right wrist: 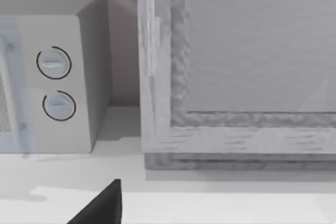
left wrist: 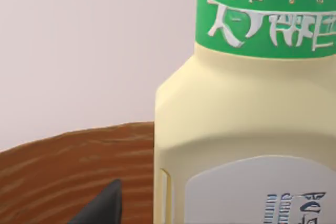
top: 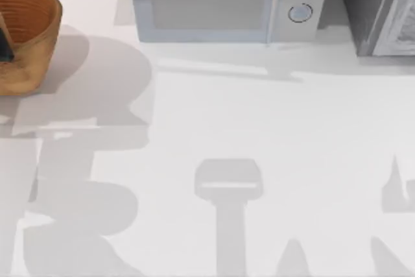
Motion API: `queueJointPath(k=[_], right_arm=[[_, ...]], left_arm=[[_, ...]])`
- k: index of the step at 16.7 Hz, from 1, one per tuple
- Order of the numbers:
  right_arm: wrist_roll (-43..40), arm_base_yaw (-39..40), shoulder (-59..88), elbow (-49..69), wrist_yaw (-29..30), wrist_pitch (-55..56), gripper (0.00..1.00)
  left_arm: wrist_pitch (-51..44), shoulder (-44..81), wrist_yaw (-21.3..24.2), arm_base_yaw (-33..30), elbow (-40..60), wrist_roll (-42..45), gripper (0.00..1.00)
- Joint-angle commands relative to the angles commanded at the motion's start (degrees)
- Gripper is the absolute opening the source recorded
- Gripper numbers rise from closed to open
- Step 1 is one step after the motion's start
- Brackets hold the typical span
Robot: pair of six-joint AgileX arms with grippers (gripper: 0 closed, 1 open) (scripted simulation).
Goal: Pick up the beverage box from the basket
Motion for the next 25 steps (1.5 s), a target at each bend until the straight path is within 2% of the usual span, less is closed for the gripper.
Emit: queueJointPath(k=[9, 18, 23, 25], right_arm=[[0.0, 0.0, 0.0, 0.0, 0.0, 0.0, 1.0], [0.0, 0.0, 0.0, 0.0, 0.0, 0.0, 1.0], [0.0, 0.0, 0.0, 0.0, 0.0, 0.0, 1.0], [0.0, 0.0, 0.0, 0.0, 0.0, 0.0, 1.0]], left_arm=[[1.52, 2.68, 0.17, 0.06, 1.36, 0.14, 1.0], [-3.3, 9.73, -1.48, -1.65, 12.76, -0.04, 1.0], [-3.53, 10.07, -1.56, -1.74, 13.33, -0.04, 1.0], [-3.53, 10.07, -1.56, -1.74, 13.33, -0.04, 0.85]])
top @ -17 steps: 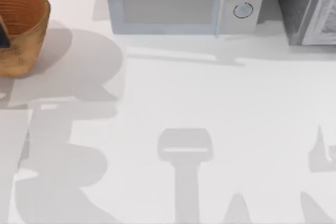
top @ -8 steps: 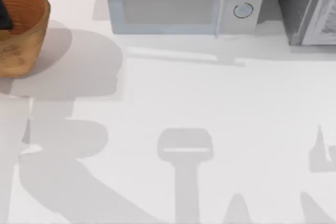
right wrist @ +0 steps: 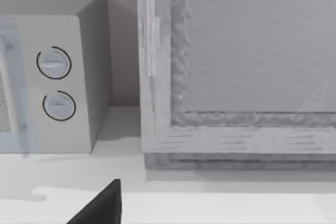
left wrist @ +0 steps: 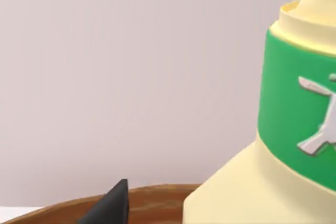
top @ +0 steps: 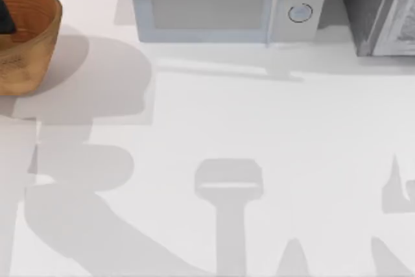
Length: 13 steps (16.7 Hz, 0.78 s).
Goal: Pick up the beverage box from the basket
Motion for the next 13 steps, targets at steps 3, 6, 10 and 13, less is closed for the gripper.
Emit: queueJointPath(k=[3, 6, 10, 13], right_arm=[[0.0, 0.0, 0.0, 0.0, 0.0, 0.0, 1.0], [0.0, 0.0, 0.0, 0.0, 0.0, 0.0, 1.0], [0.0, 0.0, 0.0, 0.0, 0.0, 0.0, 1.0], [0.0, 0.0, 0.0, 0.0, 0.0, 0.0, 1.0]], left_arm=[[0.0, 0.0, 0.0, 0.0, 0.0, 0.0, 0.62], [0.0, 0.0, 0.0, 0.0, 0.0, 0.0, 0.4], [0.0, 0.0, 0.0, 0.0, 0.0, 0.0, 0.1], [0.0, 0.0, 0.0, 0.0, 0.0, 0.0, 0.0]])
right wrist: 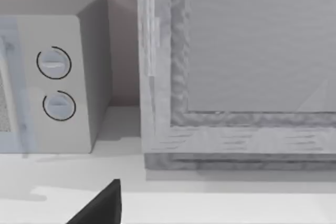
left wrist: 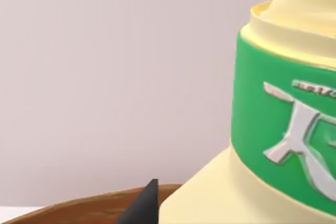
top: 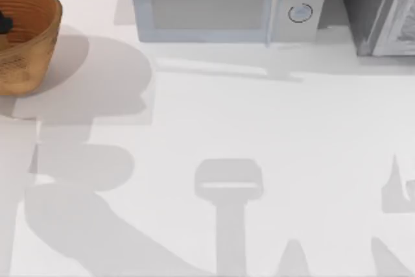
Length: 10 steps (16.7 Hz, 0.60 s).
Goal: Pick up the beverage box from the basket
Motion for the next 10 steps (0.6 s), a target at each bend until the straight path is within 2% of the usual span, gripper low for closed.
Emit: queueJointPath(k=[10], right_arm=[[0.0, 0.0, 0.0, 0.0, 0.0, 0.0, 1.0]], left_arm=[[-1.98, -1.98, 0.01, 0.43, 0.24, 0.02, 0.0]])
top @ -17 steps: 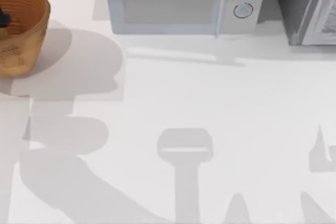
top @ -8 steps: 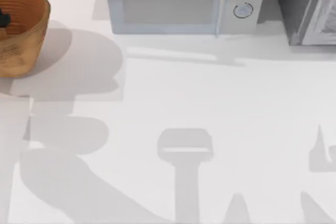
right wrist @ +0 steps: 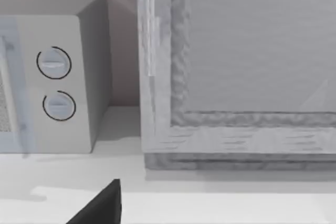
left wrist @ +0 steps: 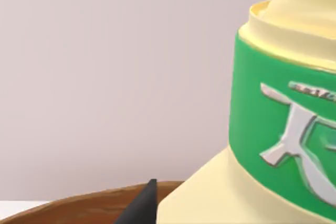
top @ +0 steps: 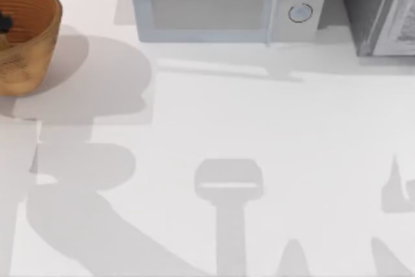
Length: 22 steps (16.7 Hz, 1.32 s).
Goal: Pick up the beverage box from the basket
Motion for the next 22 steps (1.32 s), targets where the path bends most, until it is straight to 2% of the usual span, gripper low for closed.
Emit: queueJointPath(k=[14, 22], right_arm=[[0.0, 0.0, 0.0, 0.0, 0.0, 0.0, 1.0], [0.0, 0.0, 0.0, 0.0, 0.0, 0.0, 1.0]], left_arm=[[-30.38, -17.73, -0.33, -0.11, 13.46, 0.21, 0.0], [-32.62, -19.2, -0.46, -0.12, 13.69, 0.28, 0.0]])
